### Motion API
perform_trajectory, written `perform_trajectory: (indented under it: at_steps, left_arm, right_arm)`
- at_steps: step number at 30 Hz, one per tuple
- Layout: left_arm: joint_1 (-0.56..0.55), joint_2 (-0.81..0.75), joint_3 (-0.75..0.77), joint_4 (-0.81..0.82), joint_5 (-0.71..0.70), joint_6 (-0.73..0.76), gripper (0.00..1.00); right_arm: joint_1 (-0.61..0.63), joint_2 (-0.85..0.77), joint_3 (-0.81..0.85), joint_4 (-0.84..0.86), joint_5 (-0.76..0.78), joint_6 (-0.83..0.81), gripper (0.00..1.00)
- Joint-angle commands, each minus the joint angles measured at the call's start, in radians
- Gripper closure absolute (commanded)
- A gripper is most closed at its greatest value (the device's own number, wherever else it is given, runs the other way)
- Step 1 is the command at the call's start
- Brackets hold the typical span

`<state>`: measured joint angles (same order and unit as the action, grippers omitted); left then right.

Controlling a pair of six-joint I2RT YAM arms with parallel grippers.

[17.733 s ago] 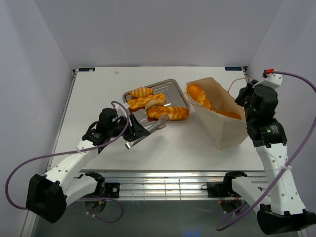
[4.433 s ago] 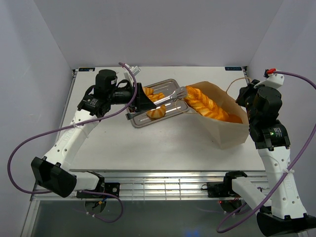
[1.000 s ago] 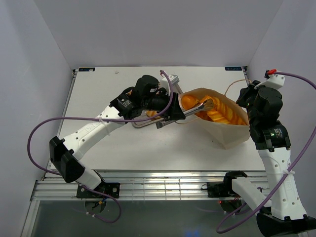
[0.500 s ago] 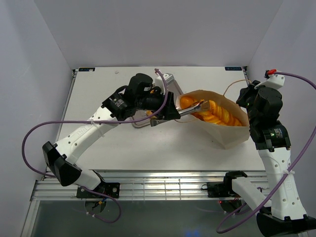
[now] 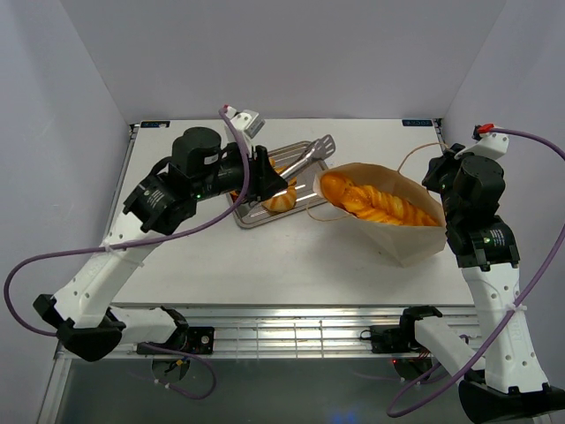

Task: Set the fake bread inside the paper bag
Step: Adjust the clamp at the center of the board.

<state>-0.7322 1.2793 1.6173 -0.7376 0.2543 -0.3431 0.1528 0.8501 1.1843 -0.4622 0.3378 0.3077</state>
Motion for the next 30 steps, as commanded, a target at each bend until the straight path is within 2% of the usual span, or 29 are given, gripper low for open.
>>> perform_trajectory:
  at_steps: [1,4,8,15,20,26,30]
  left_arm:
    - [0.005,-0.116,-0.049,-0.034,-0.176,0.033,0.52]
    - [0.004,-0.175,-0.111,-0.058,-0.286,0.042,0.55]
    - [0.004,-0.245,-0.264,-0.063,-0.362,0.027,0.57]
    - [0.004,-0.354,-0.567,0.07,-0.354,-0.031,0.59]
    - [-0.009,-0.373,-0.694,0.164,-0.322,-0.073,0.61]
    - [-0.085,-0.351,-0.781,0.271,-0.334,-0.085,0.62]
    - [-0.198,-0.342,-0.87,0.366,-0.42,-0.111,0.63]
  right_arm:
    - [-0.001,-0.003,0.044,0.043,0.012,-0.005,0.92]
    - [-0.001,0.003,0.049,0.045,0.006,-0.004,0.92]
    - [-0.001,0.009,0.057,0.042,0.0,0.001,0.92]
    - [-0.001,0.044,0.107,-0.007,0.017,0.033,0.92]
    - [-0.007,0.093,0.164,-0.084,0.043,0.068,0.92]
    - [-0.081,0.176,0.268,-0.165,0.044,0.084,0.92]
    - [-0.14,0.188,0.265,-0.174,-0.063,0.084,0.92]
